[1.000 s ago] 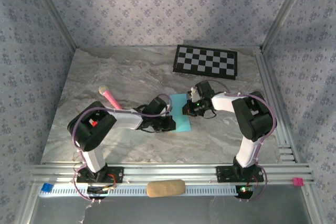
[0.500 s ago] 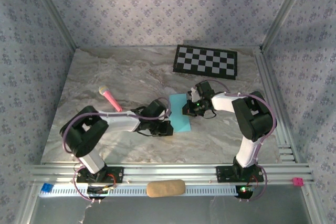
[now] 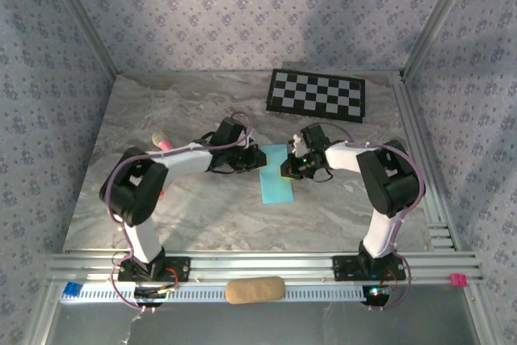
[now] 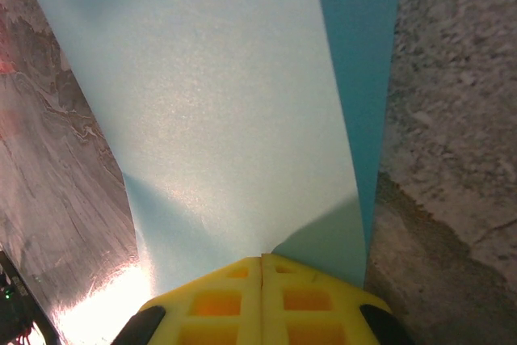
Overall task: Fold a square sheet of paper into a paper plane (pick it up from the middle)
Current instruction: First fold the square sheet of paper in half at the center of the table.
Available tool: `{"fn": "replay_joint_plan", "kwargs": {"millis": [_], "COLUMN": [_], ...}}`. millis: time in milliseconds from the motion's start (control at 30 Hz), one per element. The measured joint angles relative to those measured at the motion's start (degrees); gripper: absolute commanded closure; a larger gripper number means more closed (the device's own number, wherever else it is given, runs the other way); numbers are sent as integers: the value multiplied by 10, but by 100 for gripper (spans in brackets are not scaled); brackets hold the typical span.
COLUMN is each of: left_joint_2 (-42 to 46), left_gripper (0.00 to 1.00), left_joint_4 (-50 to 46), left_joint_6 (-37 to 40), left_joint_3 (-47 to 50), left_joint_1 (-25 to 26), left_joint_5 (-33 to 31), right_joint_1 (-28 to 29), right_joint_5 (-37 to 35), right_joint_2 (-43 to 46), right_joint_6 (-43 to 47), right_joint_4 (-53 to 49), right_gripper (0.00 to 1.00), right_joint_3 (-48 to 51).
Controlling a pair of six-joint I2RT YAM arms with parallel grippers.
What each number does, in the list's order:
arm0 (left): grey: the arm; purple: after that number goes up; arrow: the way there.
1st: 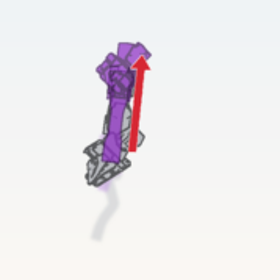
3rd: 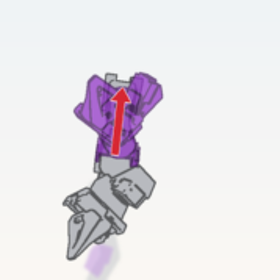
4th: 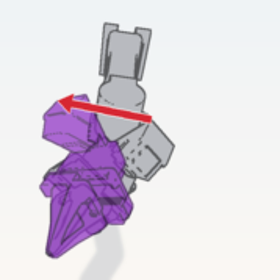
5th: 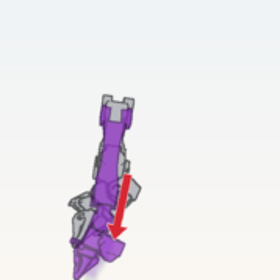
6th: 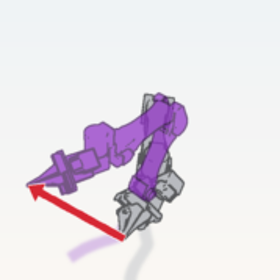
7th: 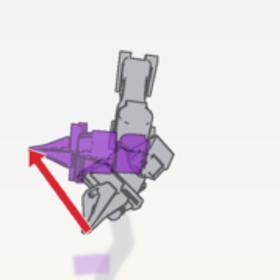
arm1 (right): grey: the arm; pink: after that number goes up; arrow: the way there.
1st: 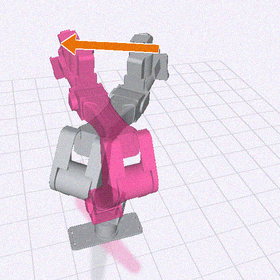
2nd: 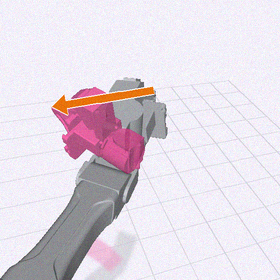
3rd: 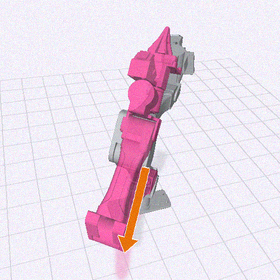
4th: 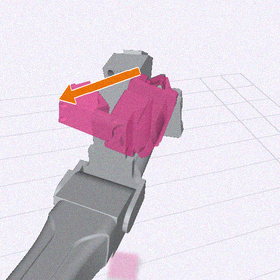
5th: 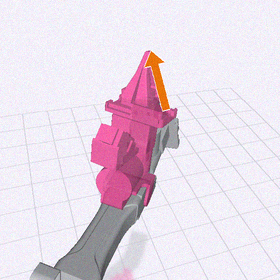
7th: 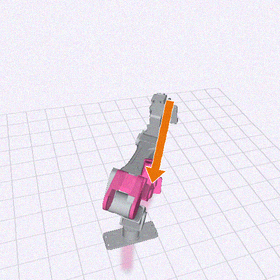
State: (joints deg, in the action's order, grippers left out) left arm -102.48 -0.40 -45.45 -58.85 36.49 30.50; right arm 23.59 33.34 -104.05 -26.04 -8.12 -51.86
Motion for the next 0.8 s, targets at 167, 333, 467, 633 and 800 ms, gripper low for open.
{"fn": "replay_joint_plan", "kwargs": {"millis": [167, 333, 467, 633, 800], "left_joint_2": [-60, -92, -95, -95, -95], "left_gripper": [86, 86, 87, 86, 84], "left_joint_4": [-4, -11, -3, 16, 9], "left_joint_6": [14, 26, 33, 35, 41], "left_joint_3": [-36, -43, -25, -17, -21], "left_joint_1": [-1, -1, -5, -10, -14], "left_joint_5": [6, 0, -9, 5, 13], "right_joint_1": [-1, -1, -2, -2, -3], "right_joint_5": [3, 3, 6, 6, 7], "right_joint_2": [-2, -2, -3, -3, -3], "right_joint_6": [0, 2, 2, 2, 2], "right_joint_4": [-1, -1, -1, -1, -1], "right_gripper": [100, 100, 100, 100, 100], "right_joint_3": [-1, -1, -1, -2, -2]}}
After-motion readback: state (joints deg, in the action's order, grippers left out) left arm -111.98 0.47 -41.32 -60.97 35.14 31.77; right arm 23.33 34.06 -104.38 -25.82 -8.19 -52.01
